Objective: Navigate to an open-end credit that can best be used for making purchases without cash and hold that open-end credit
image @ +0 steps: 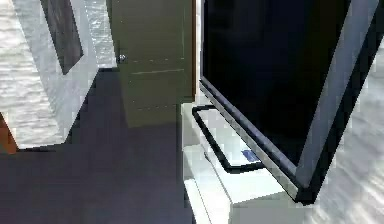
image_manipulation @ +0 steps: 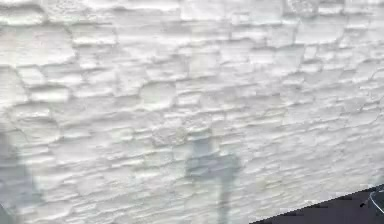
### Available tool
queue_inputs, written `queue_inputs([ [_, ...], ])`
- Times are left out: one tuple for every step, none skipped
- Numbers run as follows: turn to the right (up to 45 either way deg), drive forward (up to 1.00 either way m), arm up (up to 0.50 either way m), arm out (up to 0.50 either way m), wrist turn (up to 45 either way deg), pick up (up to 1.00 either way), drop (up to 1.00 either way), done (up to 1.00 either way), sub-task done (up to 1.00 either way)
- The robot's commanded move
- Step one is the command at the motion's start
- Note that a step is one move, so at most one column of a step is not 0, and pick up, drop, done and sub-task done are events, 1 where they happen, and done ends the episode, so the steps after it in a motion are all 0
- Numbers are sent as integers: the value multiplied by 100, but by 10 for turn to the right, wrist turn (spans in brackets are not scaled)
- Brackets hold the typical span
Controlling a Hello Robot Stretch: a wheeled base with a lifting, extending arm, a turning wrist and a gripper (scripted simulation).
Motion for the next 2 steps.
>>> queue_inputs([
  [-450, 0, 0, 0, 0, 0, 0, 0, 0],
  [-240, 0, 0, 0, 0, 0, 0, 0, 0],
])
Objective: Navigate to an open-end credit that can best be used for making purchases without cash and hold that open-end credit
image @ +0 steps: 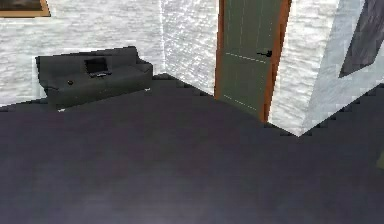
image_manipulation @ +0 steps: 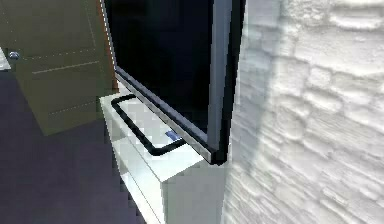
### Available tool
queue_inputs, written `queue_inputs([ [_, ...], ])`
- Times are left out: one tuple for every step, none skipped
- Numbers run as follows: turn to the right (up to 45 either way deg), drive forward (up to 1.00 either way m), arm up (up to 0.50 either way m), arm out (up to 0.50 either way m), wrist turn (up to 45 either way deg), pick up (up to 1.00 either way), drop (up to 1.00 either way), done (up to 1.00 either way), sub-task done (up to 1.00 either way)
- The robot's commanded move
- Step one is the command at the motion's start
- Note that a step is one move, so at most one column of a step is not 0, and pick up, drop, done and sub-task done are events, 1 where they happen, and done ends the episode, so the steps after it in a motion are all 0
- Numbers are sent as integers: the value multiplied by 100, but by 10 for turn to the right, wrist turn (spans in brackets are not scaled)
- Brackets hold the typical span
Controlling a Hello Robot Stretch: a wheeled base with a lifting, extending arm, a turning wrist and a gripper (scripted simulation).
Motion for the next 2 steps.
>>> queue_inputs([
  [-30, 0, 0, 0, 0, 0, 0, 0, 0],
  [450, 0, 0, 0, 0, 0, 0, 0, 0],
])
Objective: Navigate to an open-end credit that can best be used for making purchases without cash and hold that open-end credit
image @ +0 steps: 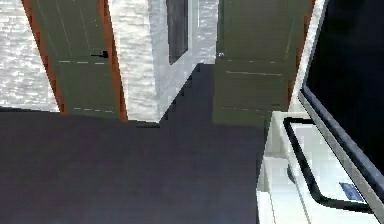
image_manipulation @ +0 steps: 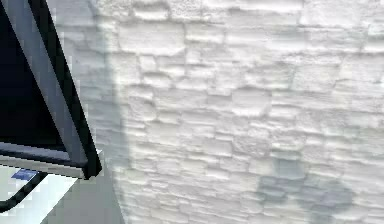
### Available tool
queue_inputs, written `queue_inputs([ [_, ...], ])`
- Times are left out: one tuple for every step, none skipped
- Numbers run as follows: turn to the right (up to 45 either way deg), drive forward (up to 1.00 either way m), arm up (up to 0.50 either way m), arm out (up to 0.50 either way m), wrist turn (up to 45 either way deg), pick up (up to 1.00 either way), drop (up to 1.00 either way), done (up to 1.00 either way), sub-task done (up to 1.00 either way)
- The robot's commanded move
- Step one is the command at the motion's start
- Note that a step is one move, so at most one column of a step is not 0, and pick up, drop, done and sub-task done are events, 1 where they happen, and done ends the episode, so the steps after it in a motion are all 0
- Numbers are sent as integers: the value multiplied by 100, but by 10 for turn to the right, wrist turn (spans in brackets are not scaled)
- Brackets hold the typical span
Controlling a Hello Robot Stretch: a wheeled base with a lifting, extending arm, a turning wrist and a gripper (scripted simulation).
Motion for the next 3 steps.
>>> queue_inputs([
  [60, 0, 0, 0, 0, 0, 0, 0, 0],
  [0, 90, 0, 0, 0, 0, 0, 0, 0],
  [150, 0, 0, 0, 0, 0, 0, 0, 0],
])
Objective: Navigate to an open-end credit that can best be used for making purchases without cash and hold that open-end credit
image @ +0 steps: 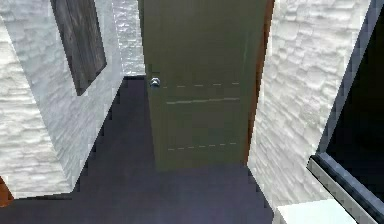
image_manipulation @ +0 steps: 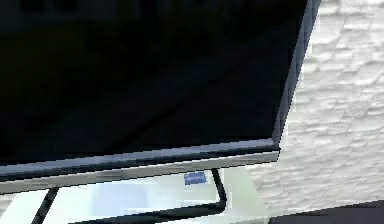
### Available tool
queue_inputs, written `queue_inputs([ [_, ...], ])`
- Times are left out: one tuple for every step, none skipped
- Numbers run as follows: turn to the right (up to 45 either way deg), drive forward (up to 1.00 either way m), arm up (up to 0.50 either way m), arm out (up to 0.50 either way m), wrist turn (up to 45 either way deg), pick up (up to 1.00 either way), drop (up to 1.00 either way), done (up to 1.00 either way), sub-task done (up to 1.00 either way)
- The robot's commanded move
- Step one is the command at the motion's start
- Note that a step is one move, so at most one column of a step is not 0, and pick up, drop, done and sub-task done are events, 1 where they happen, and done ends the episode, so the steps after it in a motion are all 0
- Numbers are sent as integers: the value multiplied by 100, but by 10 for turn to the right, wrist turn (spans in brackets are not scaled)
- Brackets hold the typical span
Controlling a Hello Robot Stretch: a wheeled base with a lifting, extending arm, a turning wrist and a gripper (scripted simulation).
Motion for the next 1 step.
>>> queue_inputs([
  [0, 0, 50, 0, 0, 0, 0, 0, 0],
])
